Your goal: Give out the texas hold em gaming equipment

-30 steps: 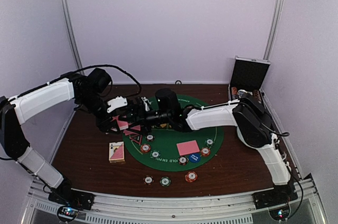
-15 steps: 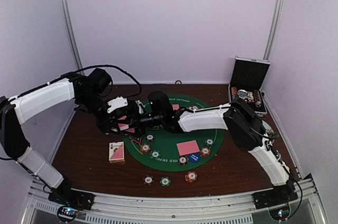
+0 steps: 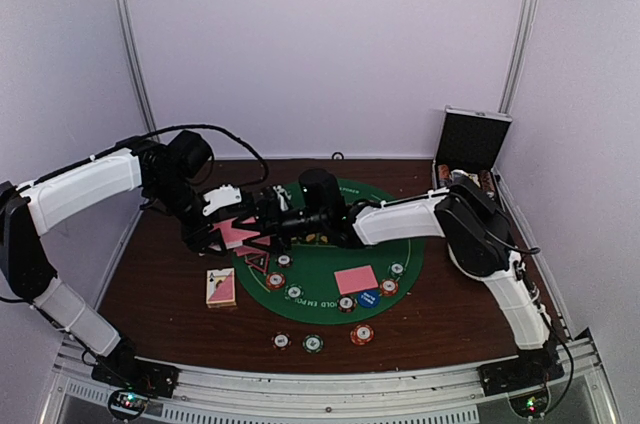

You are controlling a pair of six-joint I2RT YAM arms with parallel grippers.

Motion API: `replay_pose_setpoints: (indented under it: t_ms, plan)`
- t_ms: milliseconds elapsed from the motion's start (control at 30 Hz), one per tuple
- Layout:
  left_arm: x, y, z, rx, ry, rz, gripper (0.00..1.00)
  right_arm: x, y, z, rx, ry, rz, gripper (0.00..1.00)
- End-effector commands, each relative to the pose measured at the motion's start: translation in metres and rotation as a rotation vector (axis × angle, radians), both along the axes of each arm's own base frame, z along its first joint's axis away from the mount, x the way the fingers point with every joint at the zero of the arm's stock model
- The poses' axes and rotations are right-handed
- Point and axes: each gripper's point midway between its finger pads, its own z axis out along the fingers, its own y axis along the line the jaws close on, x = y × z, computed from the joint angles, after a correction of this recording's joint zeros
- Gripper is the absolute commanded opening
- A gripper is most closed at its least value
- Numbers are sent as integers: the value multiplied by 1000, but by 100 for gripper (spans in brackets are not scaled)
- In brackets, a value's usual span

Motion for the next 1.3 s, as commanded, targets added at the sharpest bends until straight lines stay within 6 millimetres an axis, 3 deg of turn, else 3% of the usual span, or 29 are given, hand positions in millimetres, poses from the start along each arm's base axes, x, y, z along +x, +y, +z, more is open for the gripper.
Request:
replay_pose_setpoints:
  t_ms: [0, 200, 467, 1033, 1267]
  plan:
    - [7, -6, 12, -36, -40, -3, 4, 4, -13, 2, -24, 13, -19, 66]
    - [8, -5, 11, -29, -41, -3, 4, -1, -17, 30, 30, -9, -14, 64]
    - [7, -5, 10, -26, -40, -4, 4, -3, -27, 48, 56, -22, -20, 58]
    - [8, -1, 5, -1, -40, -2, 4, -9, -41, 70, 104, -5, -8, 12]
    - [9, 0, 3, 7, -40, 0, 4, -3, -50, 69, 115, 21, -12, 3]
